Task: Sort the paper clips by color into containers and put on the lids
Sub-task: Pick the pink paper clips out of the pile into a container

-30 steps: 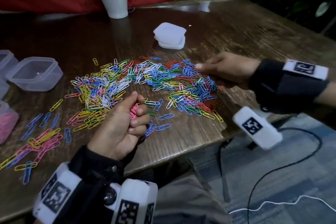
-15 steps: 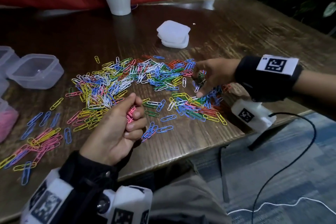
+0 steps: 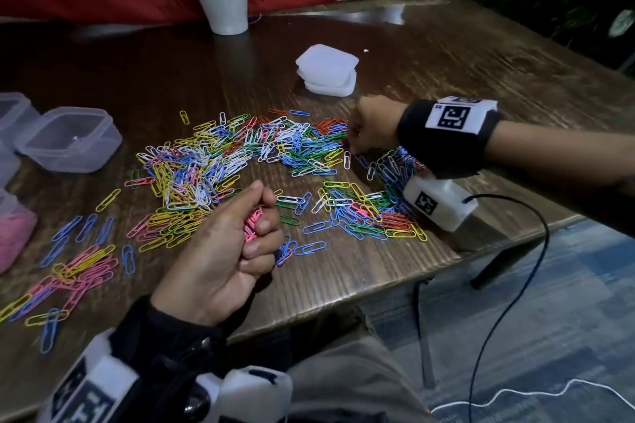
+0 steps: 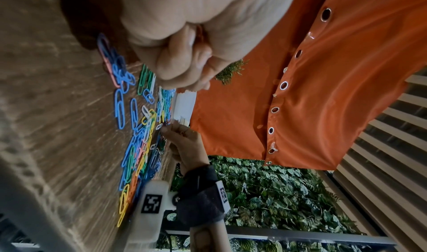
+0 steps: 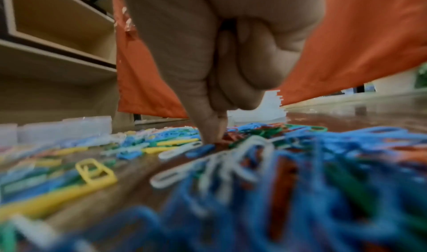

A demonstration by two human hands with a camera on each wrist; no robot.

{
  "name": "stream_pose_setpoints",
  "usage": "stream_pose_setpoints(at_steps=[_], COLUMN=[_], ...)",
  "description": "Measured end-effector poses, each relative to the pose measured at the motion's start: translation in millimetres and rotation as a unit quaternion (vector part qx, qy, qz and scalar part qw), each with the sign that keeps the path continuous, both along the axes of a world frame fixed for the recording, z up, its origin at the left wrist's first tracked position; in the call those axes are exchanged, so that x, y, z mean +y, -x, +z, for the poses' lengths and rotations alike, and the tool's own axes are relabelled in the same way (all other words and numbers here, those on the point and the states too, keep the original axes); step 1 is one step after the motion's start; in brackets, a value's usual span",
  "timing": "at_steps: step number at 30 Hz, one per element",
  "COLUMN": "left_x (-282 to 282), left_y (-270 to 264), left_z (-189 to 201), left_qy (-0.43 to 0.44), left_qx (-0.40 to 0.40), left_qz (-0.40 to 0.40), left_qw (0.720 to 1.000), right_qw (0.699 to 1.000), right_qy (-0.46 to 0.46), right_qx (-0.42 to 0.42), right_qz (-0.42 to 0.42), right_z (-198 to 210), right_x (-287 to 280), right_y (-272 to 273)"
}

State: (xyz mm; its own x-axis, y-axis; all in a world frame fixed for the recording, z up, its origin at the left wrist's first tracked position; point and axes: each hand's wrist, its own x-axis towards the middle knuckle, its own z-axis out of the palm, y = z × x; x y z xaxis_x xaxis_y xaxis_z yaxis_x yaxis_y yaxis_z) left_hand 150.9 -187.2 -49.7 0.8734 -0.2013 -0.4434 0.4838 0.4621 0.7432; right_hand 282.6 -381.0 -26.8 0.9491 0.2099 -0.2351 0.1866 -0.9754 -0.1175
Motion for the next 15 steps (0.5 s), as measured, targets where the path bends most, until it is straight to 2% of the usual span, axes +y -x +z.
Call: stream_pose_setpoints(at_steps=[3, 5, 6, 8, 10, 12, 15], left_x=[0.8, 2.1, 2.9, 4.1, 3.3, 1.5, 1.1], left_y=[1.4, 2.0, 2.2, 2.2, 1.8, 0.9, 0.9], left_z=[0.2, 0.3, 0.0, -1.4, -2.5, -4.1, -5.7], left_qy=[0.007, 0.012, 0.017, 0.027, 0.036, 0.045, 0.057], left_qx=[0.0, 0.0, 0.001, 0.007, 0.015, 0.023, 0.03], left_qz=[0.0, -0.001, 0.0, 0.003, 0.004, 0.003, -0.004], left_qw=[1.0, 1.0, 1.0, 1.0, 0.999, 0.999, 0.998], right_qw=[0.998, 0.979, 0.952, 0.87, 0.806, 0.779, 0.774], right_qy=[-0.045, -0.181, -0.271, -0.429, -0.513, -0.542, -0.539], right_qx=[0.034, 0.061, 0.088, 0.172, 0.217, 0.221, 0.234], right_qz=[-0.017, -0.073, -0.112, -0.17, -0.199, -0.226, -0.236], right_z=[0.7, 7.7, 13.1, 22.1, 25.2, 22.6, 15.4], right_x=[-2.2, -10.4, -17.0, -31.3, -42.0, -46.8, -45.4], right_y=[-0.6, -0.2, -1.1, -1.9, 2.1, 6.9, 10.5])
